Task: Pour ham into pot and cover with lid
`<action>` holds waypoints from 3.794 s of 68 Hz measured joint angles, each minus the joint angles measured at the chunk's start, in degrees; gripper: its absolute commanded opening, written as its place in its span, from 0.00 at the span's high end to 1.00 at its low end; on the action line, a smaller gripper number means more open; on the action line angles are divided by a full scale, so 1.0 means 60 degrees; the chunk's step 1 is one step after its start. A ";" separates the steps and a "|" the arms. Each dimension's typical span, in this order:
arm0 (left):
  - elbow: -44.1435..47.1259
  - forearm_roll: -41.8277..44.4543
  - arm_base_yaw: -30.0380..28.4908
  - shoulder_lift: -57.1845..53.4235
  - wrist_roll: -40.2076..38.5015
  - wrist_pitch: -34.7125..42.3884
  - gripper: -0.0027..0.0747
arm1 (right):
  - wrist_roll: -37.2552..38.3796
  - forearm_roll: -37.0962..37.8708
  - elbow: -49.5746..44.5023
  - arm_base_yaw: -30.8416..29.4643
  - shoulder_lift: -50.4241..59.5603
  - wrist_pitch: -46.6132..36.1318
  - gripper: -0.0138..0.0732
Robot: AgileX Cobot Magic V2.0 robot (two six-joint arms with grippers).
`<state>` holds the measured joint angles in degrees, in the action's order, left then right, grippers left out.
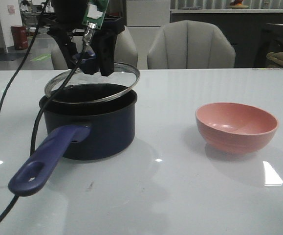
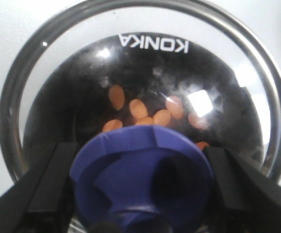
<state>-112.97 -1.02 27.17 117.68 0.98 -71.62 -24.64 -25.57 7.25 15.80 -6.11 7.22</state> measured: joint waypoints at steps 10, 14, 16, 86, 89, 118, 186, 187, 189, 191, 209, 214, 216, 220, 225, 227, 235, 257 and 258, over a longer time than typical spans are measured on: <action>0.0021 -0.0111 0.0000 0.0000 0.0000 0.0000 0.64 | 0.0000 0.0000 0.0000 0.0000 0.0000 0.0000 0.66; 0.0062 -0.0119 0.0000 0.0000 0.0000 0.0000 0.64 | 0.0000 0.0000 0.0000 0.0000 0.0000 0.0000 0.66; 0.0113 -0.0133 0.0000 0.0000 0.0000 0.0000 0.64 | 0.0000 0.0000 0.0000 0.0000 0.0000 0.0000 0.66; 0.0561 0.0040 0.0000 0.0202 0.0004 0.0115 0.27 | 0.0000 0.0000 0.0000 0.0000 0.0000 0.0000 0.66; 0.0544 0.0019 0.0000 0.0241 0.0004 0.0096 0.25 | 0.0000 0.0000 0.0000 0.0000 0.0000 0.0000 0.66; -0.0308 0.0032 0.0000 0.0533 0.0004 0.0057 0.22 | 0.0000 0.0000 0.0000 0.0000 0.0000 0.0000 0.66; 0.5788 0.0222 -0.2825 -0.6723 0.0140 0.1483 0.23 | 0.0000 0.0000 0.0000 0.0000 0.0000 0.0000 0.66; 0.5966 0.0222 -0.2843 -0.6888 0.0140 0.1618 0.23 | 0.0000 0.0000 0.0000 0.0000 0.0000 0.0000 0.66; 0.6324 0.0170 -0.2897 -0.7228 0.0140 0.1817 0.23 | 0.0000 0.0000 0.0000 0.0000 0.0000 0.0000 0.66; 0.6677 0.0170 -0.2913 -0.7574 0.0140 0.2178 0.23 | 0.0000 0.0000 0.0000 0.0000 0.0000 0.0000 0.66; 0.9640 -0.0072 -0.2936 -1.0945 0.0140 0.4961 0.23 | 0.0000 0.0000 0.0000 0.0000 0.0000 0.0000 0.66; 1.0379 -0.0072 -0.2867 -1.1846 0.0140 0.5720 0.23 | 0.0000 0.0000 0.0000 0.0000 0.0000 0.0000 0.66; 1.0673 -0.0072 -0.2793 -1.2218 0.0140 0.6007 0.24 | 0.0000 0.0000 0.0000 0.0000 0.0000 0.0000 0.66; 1.1342 -0.0072 -0.2607 -1.3046 0.0147 0.6502 0.24 | 0.0000 0.0000 0.0000 0.0000 0.0000 0.0000 0.66; 1.2063 -0.0072 -0.2404 -1.4064 0.0147 0.6995 0.27 | 0.0000 0.0000 0.0000 0.0000 0.0000 0.0000 0.66; 1.2422 -0.0072 -0.2315 -1.4411 0.0147 0.7118 0.28 | 0.0000 0.0000 0.0000 0.0000 0.0000 0.0000 0.66; 1.3548 -0.0072 -0.2088 -1.5736 0.0147 0.7473 0.35 | 0.0000 0.0000 0.0000 0.0000 0.0000 0.0000 0.66; 1.6448 -0.0072 -0.1807 -1.8754 0.0162 0.9582 0.62 | 0.0000 0.0000 0.0000 0.0000 0.0000 0.0000 0.66; 1.6538 -0.0072 -0.1807 -1.8850 0.0162 0.9667 0.65 | 0.0000 0.0000 0.0000 0.0000 0.0000 0.0000 0.66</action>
<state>-13.74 -1.45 16.33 4.58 1.96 -13.62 -24.64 -25.57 7.25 15.80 -6.11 7.22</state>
